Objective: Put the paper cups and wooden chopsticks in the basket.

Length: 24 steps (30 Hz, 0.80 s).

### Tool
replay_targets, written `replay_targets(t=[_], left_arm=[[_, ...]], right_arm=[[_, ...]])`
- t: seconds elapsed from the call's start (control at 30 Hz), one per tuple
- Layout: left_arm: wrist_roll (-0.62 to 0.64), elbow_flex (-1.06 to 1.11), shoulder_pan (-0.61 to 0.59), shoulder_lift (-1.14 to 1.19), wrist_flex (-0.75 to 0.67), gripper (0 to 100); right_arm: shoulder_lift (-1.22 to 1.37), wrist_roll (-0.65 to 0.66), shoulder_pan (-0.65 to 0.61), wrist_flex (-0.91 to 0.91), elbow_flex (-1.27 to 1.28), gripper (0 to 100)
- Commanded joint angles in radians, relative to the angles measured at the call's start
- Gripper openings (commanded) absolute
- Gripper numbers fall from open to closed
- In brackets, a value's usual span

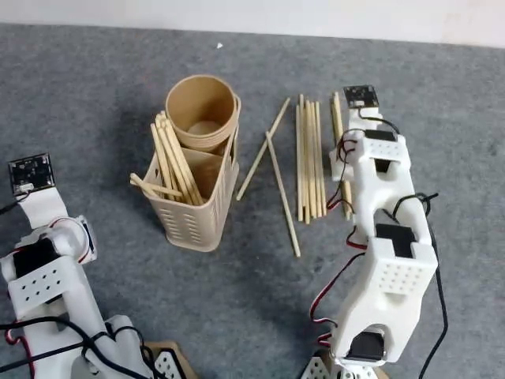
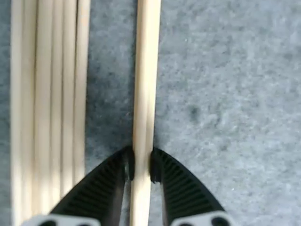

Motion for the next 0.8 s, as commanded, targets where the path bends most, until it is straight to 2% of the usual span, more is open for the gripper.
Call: replay_targets(t=[0.0,0.2,0.33,0.53,0.77], left_arm=[[-0.005,-0.004,0.016,-0.016,-0.014,16],[-0.005,-0.004,0.016,-0.016,-0.014,16],[-0.005,-0.004,0.016,-0.015,-0.014,16],[-0.005,-0.004,0.016,-0.013,-0.014,16],[-0.005,-0.004,0.015,-0.013,-0.014,16]], right_arm=[[-0.205,-0.066,-0.007,0.008,-0.010,0.5],[-0.622,-0.157,-0.122,-0.085,0.038,0.5],[-0.842,-0.209,-0.245,-0.254,0.185,0.5],[-1.090,-0.327,-0.472,-0.466,0.397,0.5],[-1.253,-0.325,-0.693,-0.630,0.544,0.5]])
